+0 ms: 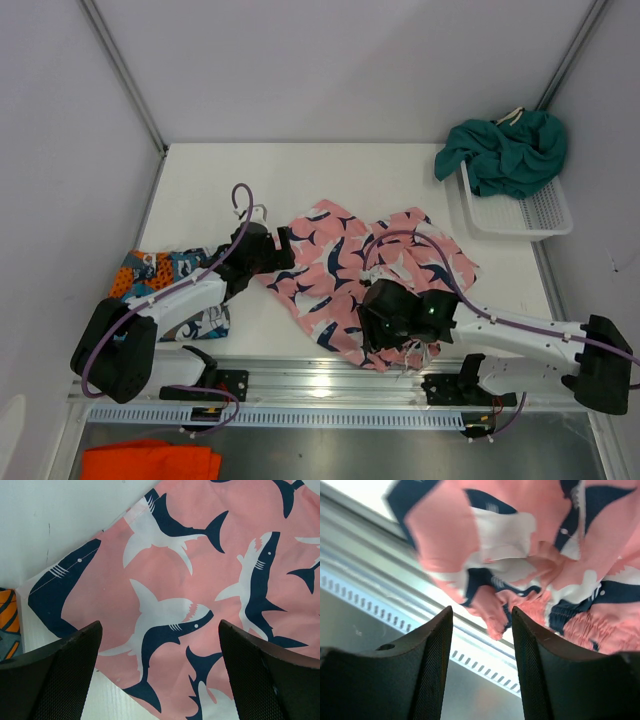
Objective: Fold and stack the shorts
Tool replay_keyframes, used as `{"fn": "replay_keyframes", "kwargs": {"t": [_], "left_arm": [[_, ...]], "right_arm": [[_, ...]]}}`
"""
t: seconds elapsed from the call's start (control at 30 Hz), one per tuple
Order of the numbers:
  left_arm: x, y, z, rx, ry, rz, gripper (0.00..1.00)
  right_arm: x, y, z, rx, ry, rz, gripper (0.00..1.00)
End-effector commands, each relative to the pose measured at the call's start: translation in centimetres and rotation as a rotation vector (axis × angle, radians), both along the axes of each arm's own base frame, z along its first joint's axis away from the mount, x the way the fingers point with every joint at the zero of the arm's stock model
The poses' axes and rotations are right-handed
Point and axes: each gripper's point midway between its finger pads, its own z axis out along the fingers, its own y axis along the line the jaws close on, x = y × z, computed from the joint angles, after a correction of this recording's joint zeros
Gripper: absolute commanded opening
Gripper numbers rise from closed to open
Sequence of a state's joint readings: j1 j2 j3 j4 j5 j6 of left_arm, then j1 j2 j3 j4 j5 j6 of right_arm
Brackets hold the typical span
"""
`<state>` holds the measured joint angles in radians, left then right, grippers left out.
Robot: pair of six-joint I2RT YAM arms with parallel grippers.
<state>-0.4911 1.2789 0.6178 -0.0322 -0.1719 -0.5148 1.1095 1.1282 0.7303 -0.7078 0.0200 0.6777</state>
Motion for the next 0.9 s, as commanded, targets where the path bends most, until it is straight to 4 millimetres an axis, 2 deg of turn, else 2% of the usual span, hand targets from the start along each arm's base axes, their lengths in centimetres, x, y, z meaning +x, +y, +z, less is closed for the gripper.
{"fn": "replay_keyframes", "kwargs": {"t": [0.0,0.13,0.17,0.27,0.3,0.37,0.53,0.77,0.87], "left_arm": [[1.2,-0.7,2.8,-0.030,-0.080,-0.016,0.99],[1.2,-0.7,2.7,-0.027,-0.078,-0.015,0.99],[1.2,-0.5,2.6,-0.024,-0.077,-0.011,0.99],[1.2,-0.6,2.7,-0.024,-0.079,-0.012,0.99],[1.2,-0.5,2.7,-0.023,-0.079,-0.010,0.99],[1.2,-0.6,2.7,-0.023,-0.078,-0.010,0.99],[1.1,-0.6,2.6,-0.024,-0.076,-0.014,0.99],[1.1,-0.7,2.8,-0.025,-0.078,-0.016,0.99],[1.1,-0.7,2.7,-0.023,-0.076,-0.017,0.99]], "right_arm": [[1.3,0.5,4.0,0.036,-0.170,-0.017,0.53],[-0.3,1.1,4.9,0.050,-0.244,0.080,0.52],[-1.5,1.4,4.8,0.048,-0.248,0.135,0.54],[-2.4,1.1,3.9,-0.027,-0.294,0.155,0.55],[-3.6,1.2,3.8,-0.044,-0.317,0.196,0.55],[-3.5,0.7,3.6,-0.117,-0.390,0.177,0.55],[-5.3,1.1,3.2,-0.198,-0.511,0.247,0.47],[-5.1,1.3,0.8,-0.350,-0.563,0.276,0.51],[-4.5,1.2,-0.3,-0.402,-0.570,0.269,0.53]]}}
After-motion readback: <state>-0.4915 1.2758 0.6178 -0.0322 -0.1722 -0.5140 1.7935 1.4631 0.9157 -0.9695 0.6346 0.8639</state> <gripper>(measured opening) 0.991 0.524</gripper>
